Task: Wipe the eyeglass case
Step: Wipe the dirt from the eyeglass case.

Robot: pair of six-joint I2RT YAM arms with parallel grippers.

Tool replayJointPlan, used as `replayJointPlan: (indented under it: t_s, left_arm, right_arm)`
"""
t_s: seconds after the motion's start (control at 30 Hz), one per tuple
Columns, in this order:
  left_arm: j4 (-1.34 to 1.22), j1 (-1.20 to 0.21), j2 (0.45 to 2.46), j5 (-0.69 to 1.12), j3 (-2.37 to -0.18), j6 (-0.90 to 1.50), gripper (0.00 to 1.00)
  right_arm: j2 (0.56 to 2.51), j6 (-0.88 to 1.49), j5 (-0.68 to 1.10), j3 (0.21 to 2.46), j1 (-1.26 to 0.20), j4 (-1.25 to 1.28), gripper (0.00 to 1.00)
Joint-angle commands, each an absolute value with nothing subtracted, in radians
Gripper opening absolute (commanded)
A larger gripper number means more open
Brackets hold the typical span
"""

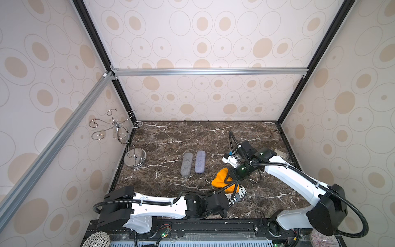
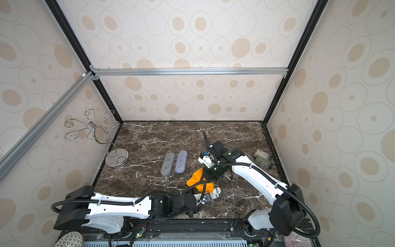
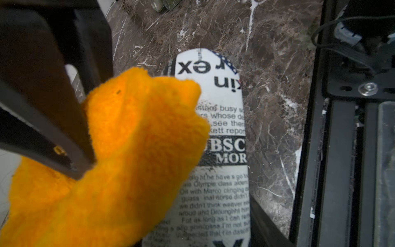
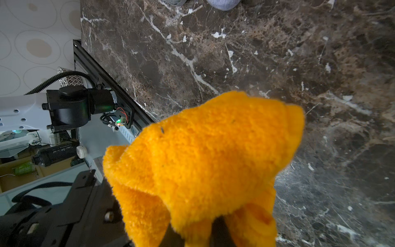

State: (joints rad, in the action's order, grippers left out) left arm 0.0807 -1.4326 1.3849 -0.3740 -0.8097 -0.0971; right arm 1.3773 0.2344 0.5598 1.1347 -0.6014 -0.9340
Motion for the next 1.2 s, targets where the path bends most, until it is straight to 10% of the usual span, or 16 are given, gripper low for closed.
replayJointPlan:
  t_s: [0.0,0.83,1.17]
  left_arm:
    - [-0.007,-1.435,1.341,-0.496,-0.842,-0.135,0.44]
    - [-0.014,-1.449,1.368,-0.541,-0.819,-0.116,0.44]
    - [0.006,-1.429,1.323,-0.523,-0.744,0.045,0.44]
  right_arm:
    - [1.375,0.228,0.451,1.138,-0.614,-1.006,0.0]
    - [1.39,0.303,0.432,1.167,-0.681,-0.938,0.0]
    - [1.117,0.355,0.317,0.966,-0.462,-1.0,0.0]
